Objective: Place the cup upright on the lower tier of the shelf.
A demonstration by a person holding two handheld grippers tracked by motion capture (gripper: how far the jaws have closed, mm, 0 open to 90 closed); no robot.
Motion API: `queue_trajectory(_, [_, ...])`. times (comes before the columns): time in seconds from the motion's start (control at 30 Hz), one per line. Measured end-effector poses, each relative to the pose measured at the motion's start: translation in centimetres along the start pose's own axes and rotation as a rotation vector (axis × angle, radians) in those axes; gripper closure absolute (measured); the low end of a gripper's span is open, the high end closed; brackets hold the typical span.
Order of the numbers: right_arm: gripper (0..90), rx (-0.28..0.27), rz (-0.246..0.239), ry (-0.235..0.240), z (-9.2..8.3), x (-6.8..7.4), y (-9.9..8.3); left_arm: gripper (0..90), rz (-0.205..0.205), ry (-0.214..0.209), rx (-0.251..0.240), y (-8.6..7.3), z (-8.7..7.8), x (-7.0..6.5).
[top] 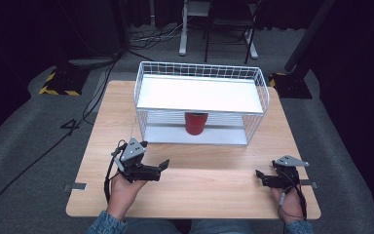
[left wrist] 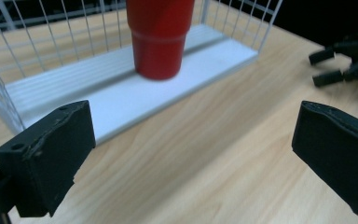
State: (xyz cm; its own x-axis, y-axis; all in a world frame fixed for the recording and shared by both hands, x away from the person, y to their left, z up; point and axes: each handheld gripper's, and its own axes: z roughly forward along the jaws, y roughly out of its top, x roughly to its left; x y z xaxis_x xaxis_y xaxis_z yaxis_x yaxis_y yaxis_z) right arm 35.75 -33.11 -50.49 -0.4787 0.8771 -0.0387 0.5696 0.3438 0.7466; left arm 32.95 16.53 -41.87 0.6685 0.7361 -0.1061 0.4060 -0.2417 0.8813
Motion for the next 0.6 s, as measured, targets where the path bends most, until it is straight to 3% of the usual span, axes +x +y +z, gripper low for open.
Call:
queue_trajectory(0.33, [17.4,-0.002,-0.003,-0.001,0.0,0.0,0.0,0.0,0.013,0.007,0.077,-2.6,-2.3,0.8])
queue_trajectory(0.6, [17.4,-0.003,-0.005,-0.003,0.0,0.1,0.0,0.0,-0.031,0.008,0.129,-5.0,-3.5,1.9])
